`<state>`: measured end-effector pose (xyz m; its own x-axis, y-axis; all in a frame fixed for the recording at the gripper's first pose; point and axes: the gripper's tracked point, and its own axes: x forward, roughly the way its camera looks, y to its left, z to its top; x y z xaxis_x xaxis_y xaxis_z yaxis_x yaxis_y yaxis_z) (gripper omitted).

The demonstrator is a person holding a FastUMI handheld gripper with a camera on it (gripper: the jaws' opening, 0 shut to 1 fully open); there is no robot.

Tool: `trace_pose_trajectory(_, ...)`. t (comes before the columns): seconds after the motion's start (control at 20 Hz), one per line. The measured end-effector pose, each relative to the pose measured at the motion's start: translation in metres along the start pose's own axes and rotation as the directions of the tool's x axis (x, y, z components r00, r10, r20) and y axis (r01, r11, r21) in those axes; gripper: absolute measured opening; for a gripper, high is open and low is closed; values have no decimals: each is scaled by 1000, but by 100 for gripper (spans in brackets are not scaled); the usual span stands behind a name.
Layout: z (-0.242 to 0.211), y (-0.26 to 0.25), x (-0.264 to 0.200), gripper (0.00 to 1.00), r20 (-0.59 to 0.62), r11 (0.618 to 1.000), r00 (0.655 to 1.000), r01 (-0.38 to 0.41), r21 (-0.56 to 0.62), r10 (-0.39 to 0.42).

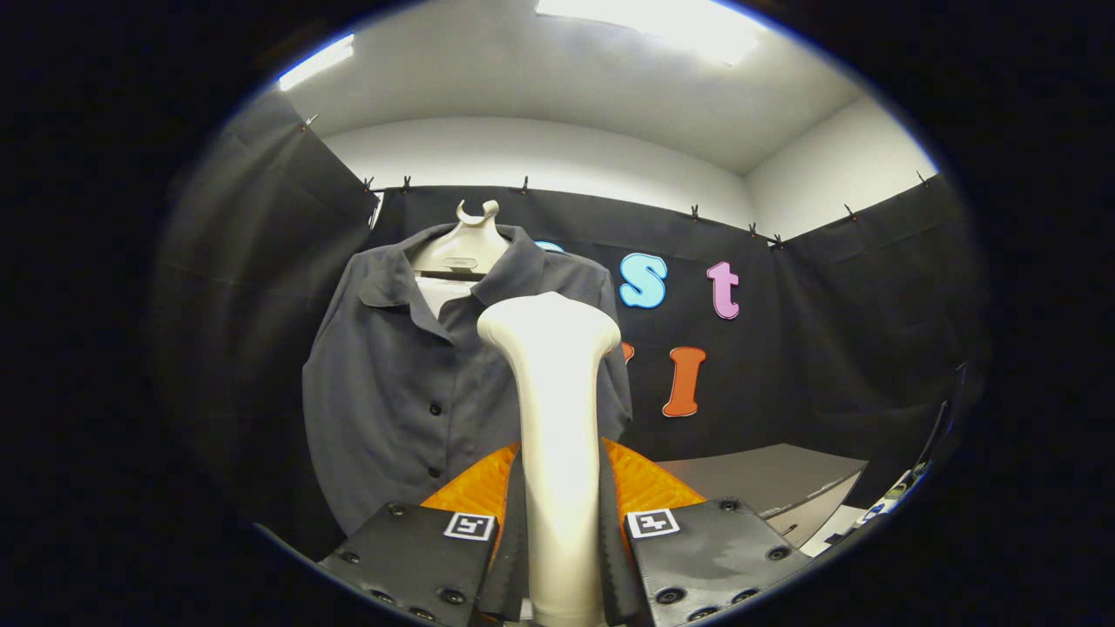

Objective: Iron the clothes twice with a garment steamer, once on the left side and once on the right side.

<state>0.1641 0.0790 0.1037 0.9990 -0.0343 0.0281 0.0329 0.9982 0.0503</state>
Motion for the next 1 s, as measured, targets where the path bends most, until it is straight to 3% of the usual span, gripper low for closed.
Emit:
trace_pose_trajectory(0.25,-16,39,2,41,7,998,998,-67,2,67)
trace_pose_trajectory(0.5,-53,39,17,41,0,997,997,-83,2,83)
trace_pose_trajectory(1.0,-105,3,66,41,-62,996,997,30,-83,-36)
